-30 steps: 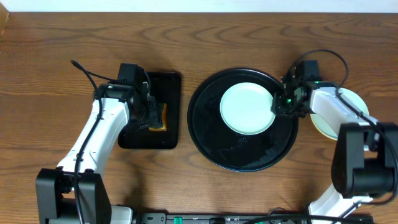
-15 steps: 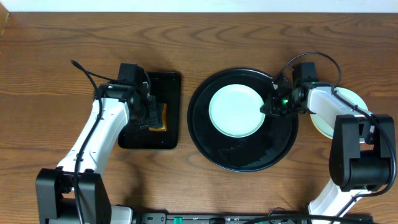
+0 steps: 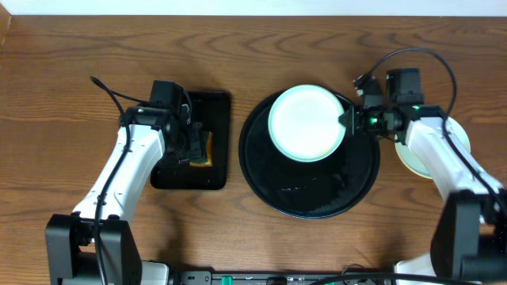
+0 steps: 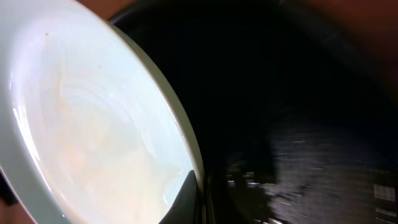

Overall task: Clean dirty plates on tray and stack at the side
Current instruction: 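Tilt and lift the pale green plate off the round tray with right gripper, then carry the green plate right and set it on the plate stack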

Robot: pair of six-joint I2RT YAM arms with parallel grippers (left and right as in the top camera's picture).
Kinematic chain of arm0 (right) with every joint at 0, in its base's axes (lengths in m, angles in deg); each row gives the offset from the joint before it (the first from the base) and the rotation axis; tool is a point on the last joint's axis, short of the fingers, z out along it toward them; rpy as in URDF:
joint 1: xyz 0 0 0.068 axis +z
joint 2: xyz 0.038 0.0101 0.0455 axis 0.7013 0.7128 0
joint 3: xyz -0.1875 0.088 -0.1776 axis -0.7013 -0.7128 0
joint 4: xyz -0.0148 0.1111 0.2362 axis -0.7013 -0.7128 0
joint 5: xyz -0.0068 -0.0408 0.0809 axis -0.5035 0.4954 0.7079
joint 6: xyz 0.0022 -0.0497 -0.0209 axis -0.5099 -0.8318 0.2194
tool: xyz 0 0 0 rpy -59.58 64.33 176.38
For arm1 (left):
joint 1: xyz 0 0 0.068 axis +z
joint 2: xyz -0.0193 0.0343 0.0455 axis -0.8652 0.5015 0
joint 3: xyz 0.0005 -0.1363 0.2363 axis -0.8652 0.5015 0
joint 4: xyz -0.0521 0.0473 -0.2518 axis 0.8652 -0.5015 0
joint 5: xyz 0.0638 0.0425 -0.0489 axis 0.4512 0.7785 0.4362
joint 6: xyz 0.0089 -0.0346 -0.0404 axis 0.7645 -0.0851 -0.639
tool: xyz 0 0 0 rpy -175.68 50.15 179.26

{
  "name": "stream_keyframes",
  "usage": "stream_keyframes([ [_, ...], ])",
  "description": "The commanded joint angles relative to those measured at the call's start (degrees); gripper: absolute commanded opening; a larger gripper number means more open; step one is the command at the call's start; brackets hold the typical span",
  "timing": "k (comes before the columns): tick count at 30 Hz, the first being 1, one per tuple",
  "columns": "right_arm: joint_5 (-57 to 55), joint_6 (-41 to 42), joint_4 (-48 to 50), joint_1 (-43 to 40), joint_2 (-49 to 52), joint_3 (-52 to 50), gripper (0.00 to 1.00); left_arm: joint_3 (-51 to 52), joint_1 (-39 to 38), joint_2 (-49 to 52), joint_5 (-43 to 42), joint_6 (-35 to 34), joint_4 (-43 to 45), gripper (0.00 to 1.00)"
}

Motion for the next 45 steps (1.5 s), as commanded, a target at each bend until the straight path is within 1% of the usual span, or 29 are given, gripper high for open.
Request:
stream_keyframes([
  [1, -8.4, -2.4, -0.3, 0.3, -4.8, 0.0, 0.01, 0.2, 0.2, 0.0, 0.1, -0.6, -0.3, 0.62],
  [7, -21.4, -3.6, -0.4, 4.2, -11.9, 0.0, 0.01, 0.2, 0.2, 0.0, 0.2, -0.6, -0.3, 0.62],
  [13, -34.7, -6.4, -0.9, 10.9, -16.2, 0.0, 0.01, 0.2, 0.2, 0.0, 0.1, -0.6, -0.3, 0.62],
  [22, -53.7, -8.5, -1.7, 22.8, -16.8, 0.0, 0.01, 0.2, 0.2, 0.0, 0.2, -0.6, -0.3, 0.62],
  [26, -61.4, -9.2, -1.6, 27.0, -16.8, 0.0, 0.01, 0.2, 0.2, 0.0, 0.2, -0.6, -0.3, 0.62],
  [32, -73.2, -12.4, -0.7, 32.6, -16.8, 0.0, 0.01, 0.2, 0.2, 0.0, 0.2, -0.5, -0.2, 0.62],
  [38, -80.5, -14.9, 0.7, 36.0, -16.8, 0.0, 0.01, 0.2, 0.2, 0.0, 0.2, -0.6, 0.0, 0.62],
  [45, -80.9, -15.1, 1.1, 36.2, -16.8, 0.0, 0.01, 0.2, 0.2, 0.0, 0.2, -0.6, 0.0, 0.62],
])
